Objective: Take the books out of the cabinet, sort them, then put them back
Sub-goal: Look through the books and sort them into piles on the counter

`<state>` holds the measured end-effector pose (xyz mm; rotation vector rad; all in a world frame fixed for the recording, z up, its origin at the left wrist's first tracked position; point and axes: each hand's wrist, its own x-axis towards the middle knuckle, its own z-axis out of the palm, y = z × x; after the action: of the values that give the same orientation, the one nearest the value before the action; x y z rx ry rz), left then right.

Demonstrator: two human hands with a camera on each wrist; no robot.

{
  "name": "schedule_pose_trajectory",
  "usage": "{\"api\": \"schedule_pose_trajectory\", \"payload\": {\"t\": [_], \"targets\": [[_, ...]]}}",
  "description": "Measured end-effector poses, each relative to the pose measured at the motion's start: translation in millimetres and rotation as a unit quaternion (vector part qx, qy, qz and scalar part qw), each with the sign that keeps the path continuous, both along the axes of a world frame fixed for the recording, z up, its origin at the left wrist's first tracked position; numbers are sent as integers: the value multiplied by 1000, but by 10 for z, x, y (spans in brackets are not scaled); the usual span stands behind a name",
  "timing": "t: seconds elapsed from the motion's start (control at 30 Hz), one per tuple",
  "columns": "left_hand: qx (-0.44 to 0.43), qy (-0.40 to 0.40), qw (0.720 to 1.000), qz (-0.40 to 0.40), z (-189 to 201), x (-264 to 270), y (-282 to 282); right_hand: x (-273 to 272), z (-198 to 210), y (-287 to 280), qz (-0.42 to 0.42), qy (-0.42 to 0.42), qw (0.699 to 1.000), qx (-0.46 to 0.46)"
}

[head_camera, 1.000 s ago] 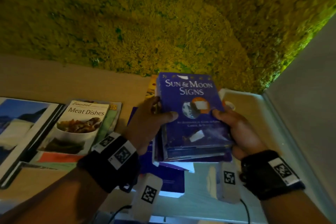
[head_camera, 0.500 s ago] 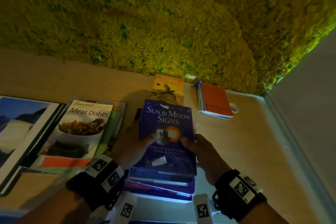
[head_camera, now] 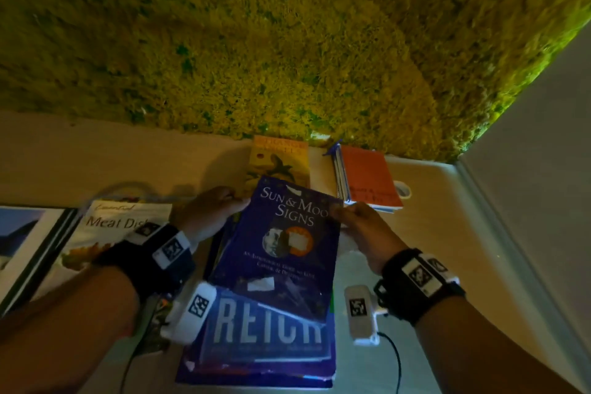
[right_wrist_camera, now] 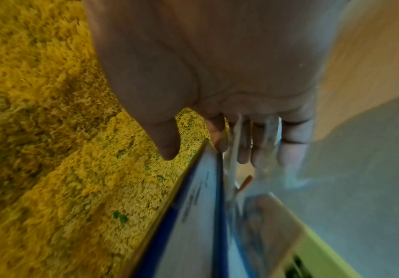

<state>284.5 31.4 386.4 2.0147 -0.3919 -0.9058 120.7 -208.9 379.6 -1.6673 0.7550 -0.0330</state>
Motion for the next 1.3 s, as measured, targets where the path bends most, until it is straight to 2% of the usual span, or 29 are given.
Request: {"api": "schedule_pose_trajectory", "payload": {"t": [0.1, 0.3, 0.47, 0.57, 0.7, 0.8, 0.9, 1.03, 1.13, 1.3], "targets": [[38, 15, 998, -40, 113, 181, -95, 304, -37, -287, -5, 3, 1000, 2], [92, 24, 994, 51, 70, 638, -355, 792, -175, -643, 24, 53, 997, 47], [97, 25, 993, 69, -80, 812, -649, 1080, -363, -644, 40, 50, 990, 125], [69, 41, 994, 71, -193, 858, -708, 1159, -473, -686, 47, 57, 979, 191], [-45, 154, 984, 83, -331, 901, -600, 1212, -482, -754, 68, 34, 968, 238], [-83, 174, 978, 78, -306, 943, -550, 1265, -362, -788, 88, 15, 969, 232], [-122, 161, 976, 84, -192, 958, -575, 1356, -168, -853, 109, -17, 972, 208], [-231, 181, 952, 86, 40, 953, -584, 1351, 199, -850, 137, -16, 978, 156], [-240, 121, 957, 109, 241, 932, -601, 1342, 453, -799, 111, -45, 981, 155], [-244, 55, 967, 52, 565, 627, -468, 1024, 787, -660, 80, -121, 978, 150]]}}
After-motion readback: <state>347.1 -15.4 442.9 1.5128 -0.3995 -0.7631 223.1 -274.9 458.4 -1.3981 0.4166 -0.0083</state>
